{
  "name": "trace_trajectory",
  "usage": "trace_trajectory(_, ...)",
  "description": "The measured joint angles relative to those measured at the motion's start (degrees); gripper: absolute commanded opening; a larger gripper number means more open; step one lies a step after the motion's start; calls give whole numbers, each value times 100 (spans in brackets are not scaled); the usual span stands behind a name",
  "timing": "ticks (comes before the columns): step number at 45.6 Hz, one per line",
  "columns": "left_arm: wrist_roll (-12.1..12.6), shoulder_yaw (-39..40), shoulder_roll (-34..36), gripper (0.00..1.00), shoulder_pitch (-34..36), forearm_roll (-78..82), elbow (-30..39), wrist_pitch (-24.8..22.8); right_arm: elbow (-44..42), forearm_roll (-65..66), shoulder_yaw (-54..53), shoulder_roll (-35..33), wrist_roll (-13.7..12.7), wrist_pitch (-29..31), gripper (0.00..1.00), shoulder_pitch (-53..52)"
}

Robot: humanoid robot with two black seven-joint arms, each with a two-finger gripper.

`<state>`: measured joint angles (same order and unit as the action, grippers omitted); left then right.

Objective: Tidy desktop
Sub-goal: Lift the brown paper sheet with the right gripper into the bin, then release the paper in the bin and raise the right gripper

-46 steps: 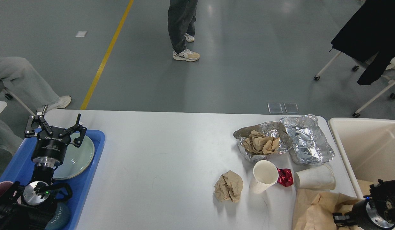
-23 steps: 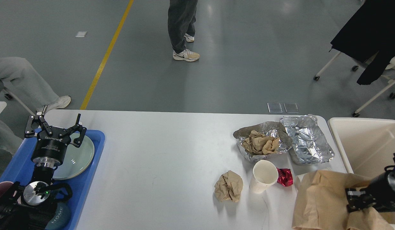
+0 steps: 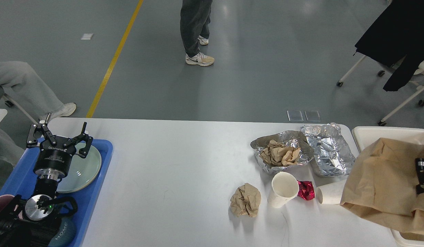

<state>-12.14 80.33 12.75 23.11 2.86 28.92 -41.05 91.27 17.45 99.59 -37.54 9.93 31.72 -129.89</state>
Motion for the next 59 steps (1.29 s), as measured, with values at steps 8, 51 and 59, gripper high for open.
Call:
trace_trajectory(8, 0, 0, -1, 96, -1, 0, 0, 0, -1254, -222, 56, -502, -23, -333, 0, 679)
trace_trajectory(51, 2, 0, -1, 96, -9, -4, 0, 0, -8643, -523, -5725, 927, -817, -3138, 0, 9895)
trace_trajectory(59, 2, 0, -1, 96, -9, -4, 0, 0, -8662, -547, -5777, 1171, -891, -3173, 0, 10044)
